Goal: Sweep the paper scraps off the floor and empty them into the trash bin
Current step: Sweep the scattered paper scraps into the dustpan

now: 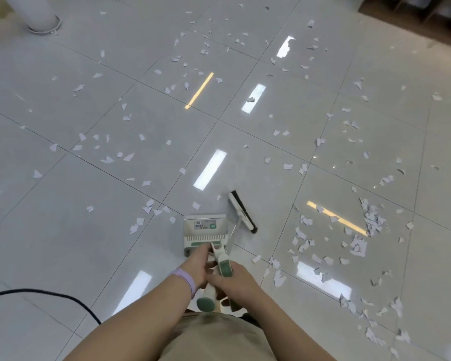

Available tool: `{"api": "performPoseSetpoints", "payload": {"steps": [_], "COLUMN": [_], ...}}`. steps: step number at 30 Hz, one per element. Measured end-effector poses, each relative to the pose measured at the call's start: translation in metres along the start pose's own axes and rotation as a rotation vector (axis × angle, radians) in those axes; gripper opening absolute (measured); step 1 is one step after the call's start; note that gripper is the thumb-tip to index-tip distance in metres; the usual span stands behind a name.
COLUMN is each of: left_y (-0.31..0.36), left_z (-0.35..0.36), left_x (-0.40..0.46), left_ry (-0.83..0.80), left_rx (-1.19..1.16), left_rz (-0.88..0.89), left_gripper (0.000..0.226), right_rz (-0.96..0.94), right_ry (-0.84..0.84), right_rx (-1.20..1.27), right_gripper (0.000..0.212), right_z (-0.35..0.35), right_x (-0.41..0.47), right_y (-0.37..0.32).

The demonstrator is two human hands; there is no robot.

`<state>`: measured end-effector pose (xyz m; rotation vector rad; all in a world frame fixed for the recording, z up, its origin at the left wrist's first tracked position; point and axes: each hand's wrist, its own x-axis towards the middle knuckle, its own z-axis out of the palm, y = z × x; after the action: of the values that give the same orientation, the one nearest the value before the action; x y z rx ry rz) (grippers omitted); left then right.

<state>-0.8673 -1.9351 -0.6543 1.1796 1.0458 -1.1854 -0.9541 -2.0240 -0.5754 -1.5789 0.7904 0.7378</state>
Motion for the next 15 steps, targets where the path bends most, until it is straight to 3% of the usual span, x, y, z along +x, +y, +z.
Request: {"api": "performPoseSetpoints", "payload": {"steps": [2, 5, 10, 15], "left_y": [-0.005, -0.012, -0.018, -0.021], "left_z": [-0.006, -0.002, 0.001, 0.011], "left_x": [0.02, 0.004, 0.002, 0.01], "left_ry": [-0.001, 0.008, -0.063, -0.016], "left_rx": [0.034, 0.078, 0.194, 0.152], "left_rz": [-0.059, -0.115, -0.276, -0.252], "left_gripper": [0.052, 0.036, 0.03, 0.029], "right_rz": [-0.005, -0.009, 0.097, 0.323], "right_ry": [-0.028, -0.031, -0.005, 0.109], "right_rx": [0.072, 0.116, 0.158, 0.292], "right_gripper": [0.025, 0.028, 0.037, 0.056], "right_z": [0.01, 0.015, 0.02, 0.022], "right_x": [-0.003, -0.002, 0.0, -0.004], "right_y": [0.006, 0.019, 0.049, 0.067]}}
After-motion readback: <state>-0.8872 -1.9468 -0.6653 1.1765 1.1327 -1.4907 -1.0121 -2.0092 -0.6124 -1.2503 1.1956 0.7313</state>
